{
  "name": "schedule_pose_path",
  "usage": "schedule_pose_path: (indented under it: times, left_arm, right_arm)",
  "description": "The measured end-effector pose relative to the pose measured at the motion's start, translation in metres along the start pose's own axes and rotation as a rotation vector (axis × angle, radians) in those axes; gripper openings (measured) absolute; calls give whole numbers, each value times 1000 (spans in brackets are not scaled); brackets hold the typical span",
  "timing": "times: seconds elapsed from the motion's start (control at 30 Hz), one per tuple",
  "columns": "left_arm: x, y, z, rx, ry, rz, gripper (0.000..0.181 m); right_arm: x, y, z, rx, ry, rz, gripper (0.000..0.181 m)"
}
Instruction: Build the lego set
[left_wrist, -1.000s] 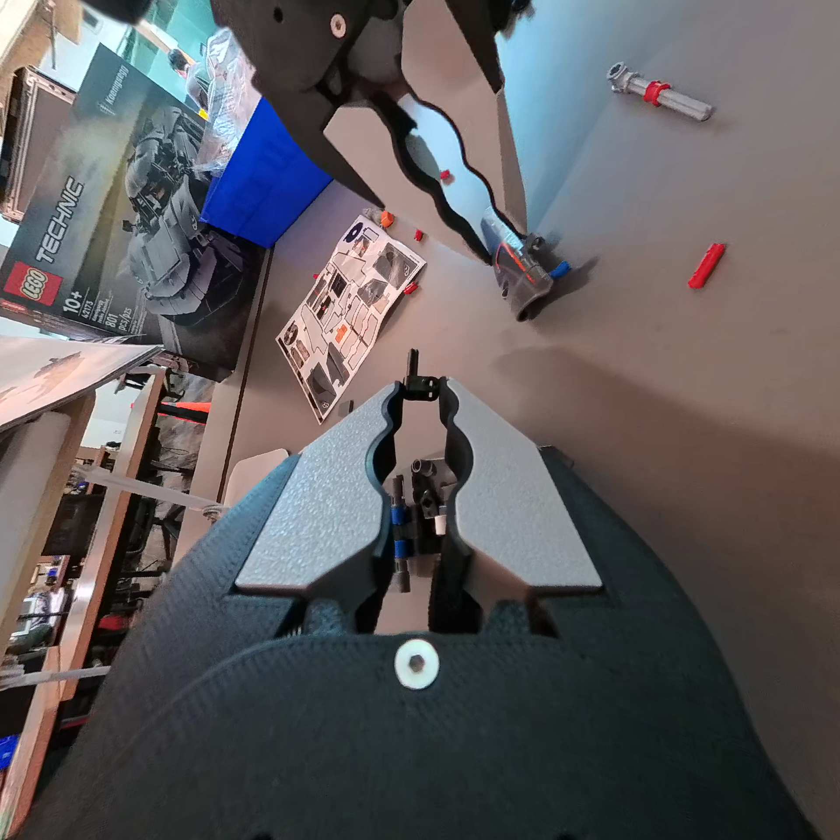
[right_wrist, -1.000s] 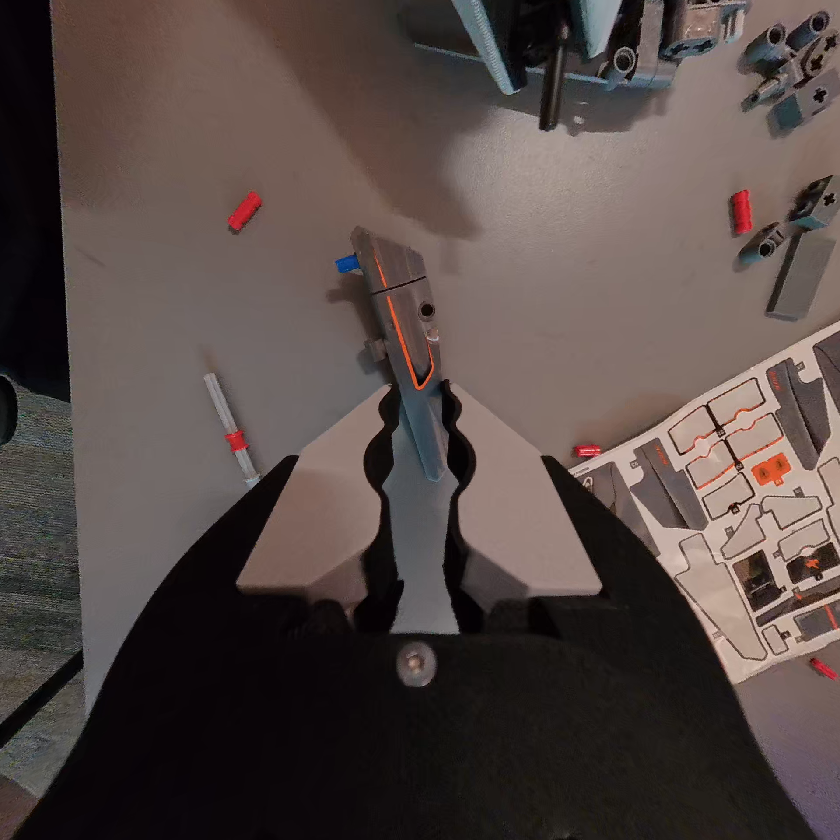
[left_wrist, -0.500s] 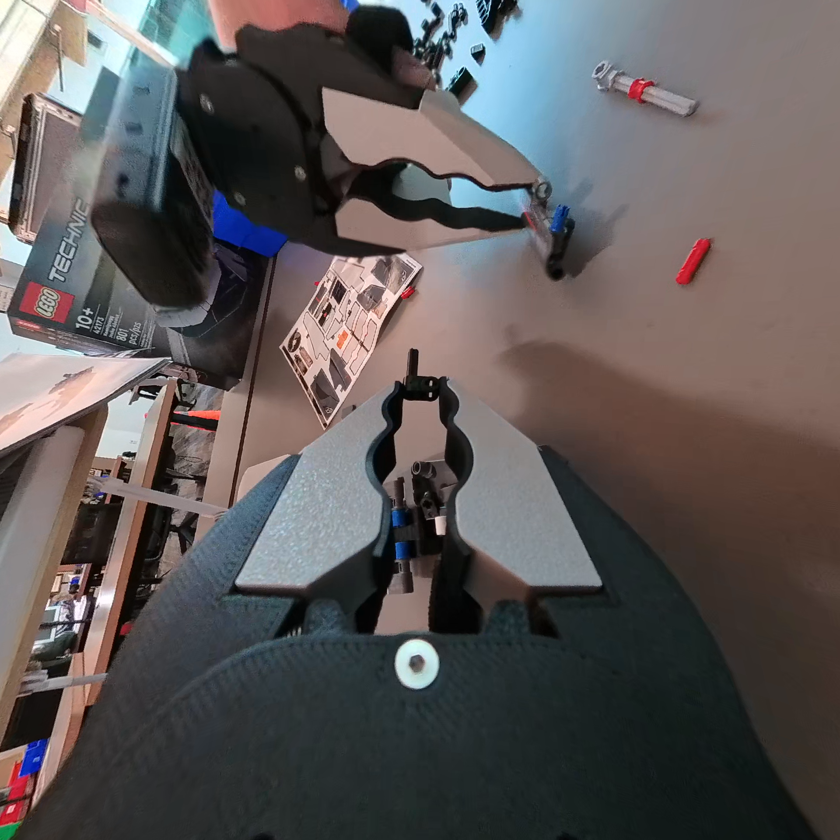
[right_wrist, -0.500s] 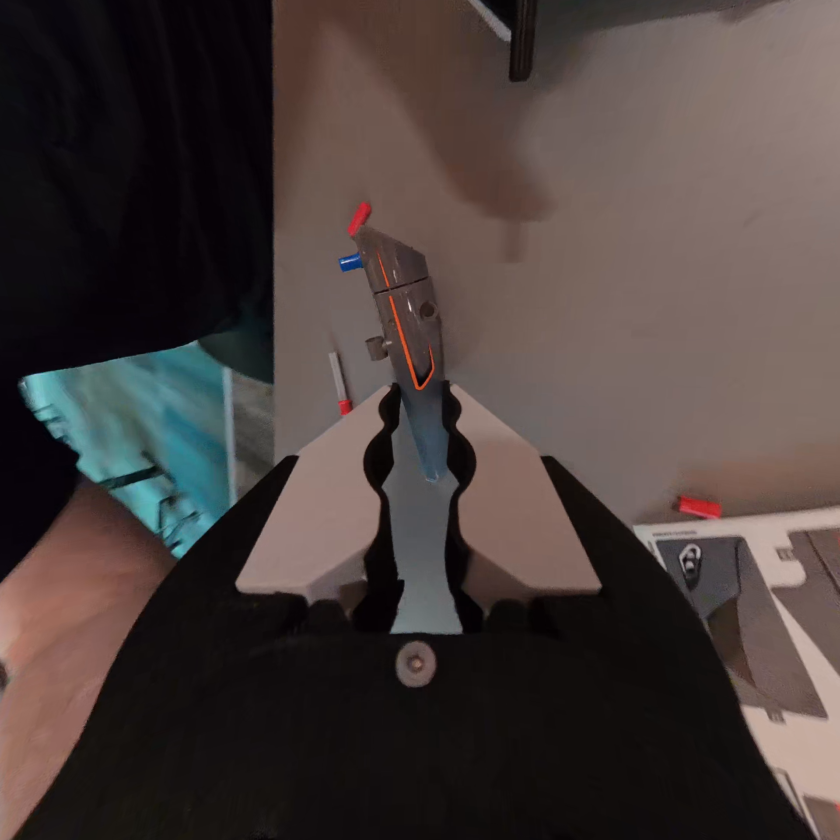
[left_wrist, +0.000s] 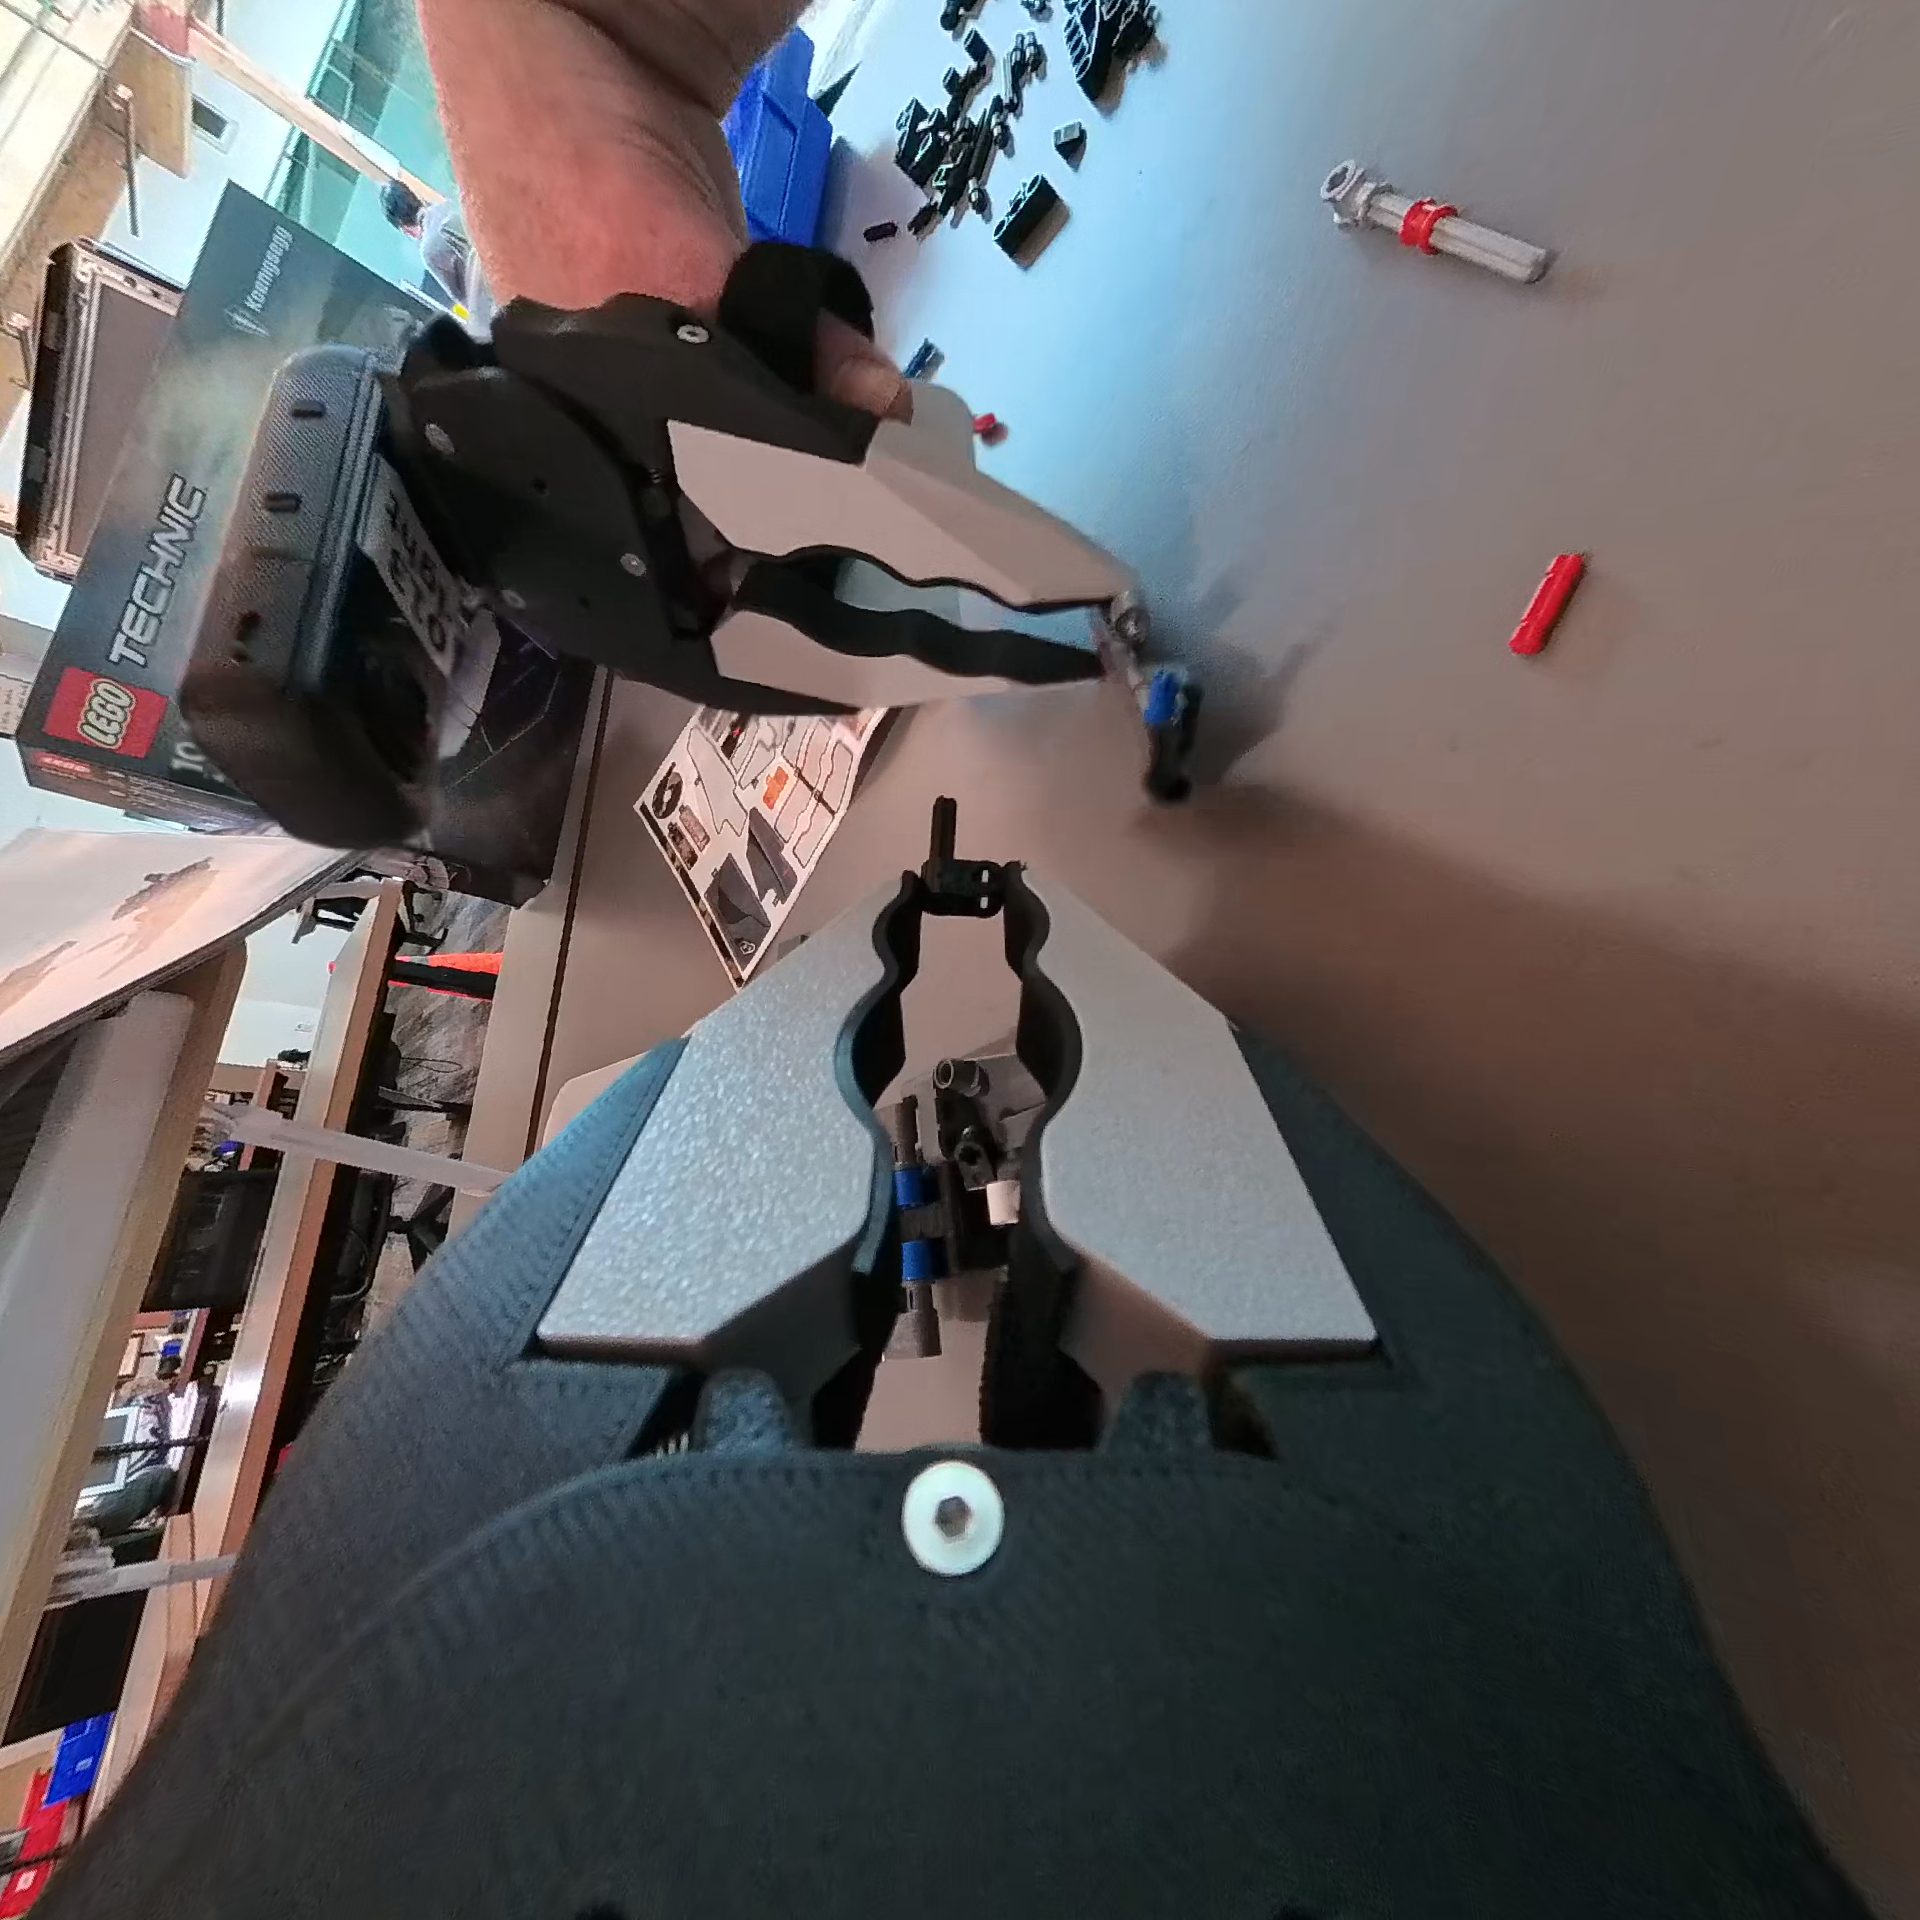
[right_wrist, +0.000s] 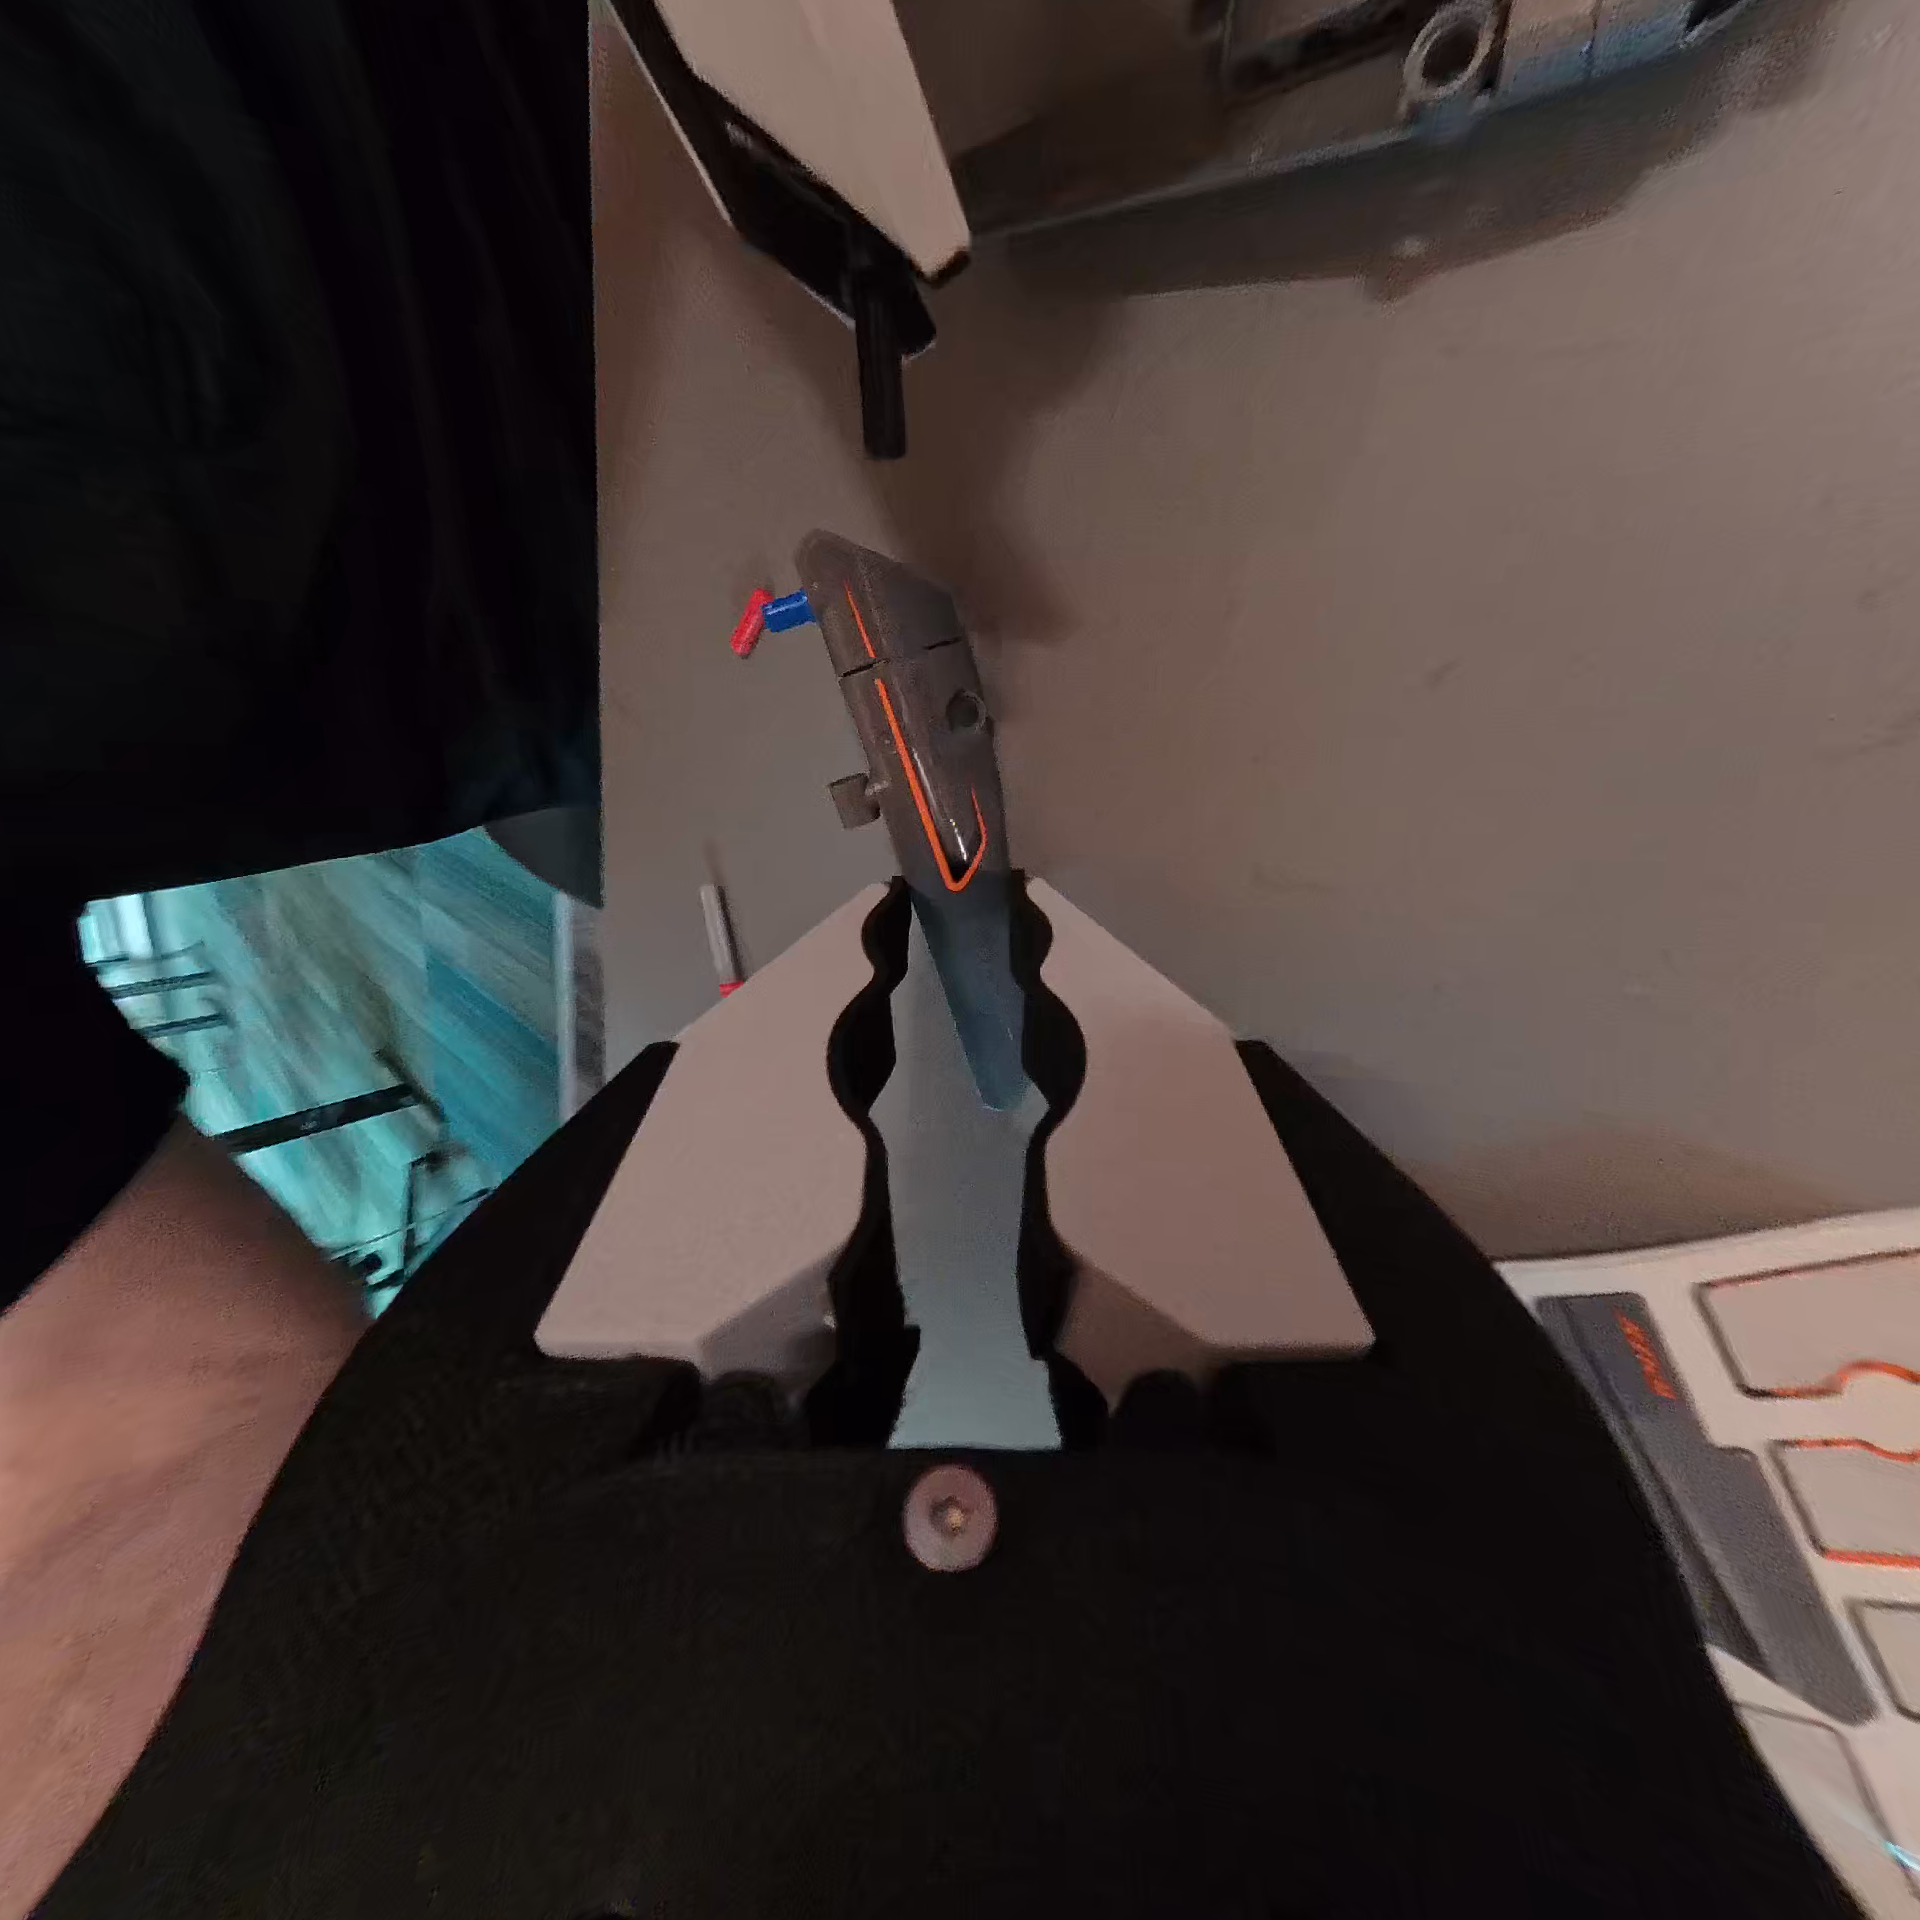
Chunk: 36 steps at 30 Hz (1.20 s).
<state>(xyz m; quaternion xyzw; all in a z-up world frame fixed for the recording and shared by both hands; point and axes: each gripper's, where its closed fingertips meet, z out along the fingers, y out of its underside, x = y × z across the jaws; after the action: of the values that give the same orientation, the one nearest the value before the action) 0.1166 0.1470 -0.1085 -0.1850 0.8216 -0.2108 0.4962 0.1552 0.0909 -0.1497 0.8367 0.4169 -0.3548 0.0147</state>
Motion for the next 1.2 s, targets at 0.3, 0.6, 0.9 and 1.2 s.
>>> schedule_pose_path:
  times: [0.3,0.6,0.9,1.2]
  left_arm:
    - [2,-2,1,16,10,0,13]
    - [13,-8,0,40,54,32,13]
    - [31,-29,-8,120,104,126,13]
    - [44,-31,-1,119,92,195,13]
  right_arm:
    - [1,0,-1,35,-1,-31,15]
    - [-9,2,-3,109,-122,-13,15]
    - [-17,7,9,23,-177,19,15]
    - [-14,2,8,29,-185,59,15]
